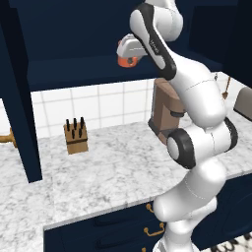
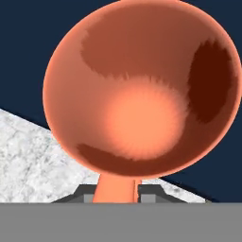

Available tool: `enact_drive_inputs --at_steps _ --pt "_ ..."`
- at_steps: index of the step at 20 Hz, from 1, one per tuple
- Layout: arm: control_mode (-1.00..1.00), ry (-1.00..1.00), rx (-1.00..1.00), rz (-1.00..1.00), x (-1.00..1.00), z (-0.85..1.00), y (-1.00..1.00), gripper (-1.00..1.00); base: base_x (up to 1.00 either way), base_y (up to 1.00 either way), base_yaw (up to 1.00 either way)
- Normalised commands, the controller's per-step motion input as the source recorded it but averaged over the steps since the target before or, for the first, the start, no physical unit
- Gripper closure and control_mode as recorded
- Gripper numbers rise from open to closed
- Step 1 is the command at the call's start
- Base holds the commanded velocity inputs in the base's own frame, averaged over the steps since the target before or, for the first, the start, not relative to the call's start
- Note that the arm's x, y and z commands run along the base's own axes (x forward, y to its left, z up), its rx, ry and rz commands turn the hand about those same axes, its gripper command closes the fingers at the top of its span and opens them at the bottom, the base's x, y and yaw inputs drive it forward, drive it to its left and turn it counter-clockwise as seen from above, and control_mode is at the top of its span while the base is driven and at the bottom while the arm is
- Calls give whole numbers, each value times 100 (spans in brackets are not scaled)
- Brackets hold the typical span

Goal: Gather all objects into one cabinet and sort the glasses and bowls to opposite sides.

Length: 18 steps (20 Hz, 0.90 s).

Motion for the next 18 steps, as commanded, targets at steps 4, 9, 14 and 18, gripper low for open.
enact_drive_inputs --at_steps 4,9,14,18 --pt "-100 0 0 0 -100 21 0 100 0 0 0" --pt "-100 0 0 0 -100 33 0 100 0 0 0" --pt "-100 0 0 0 -100 23 0 100 0 0 0" --pt "-100 0 0 -1 -100 2 -4 100 0 0 0"
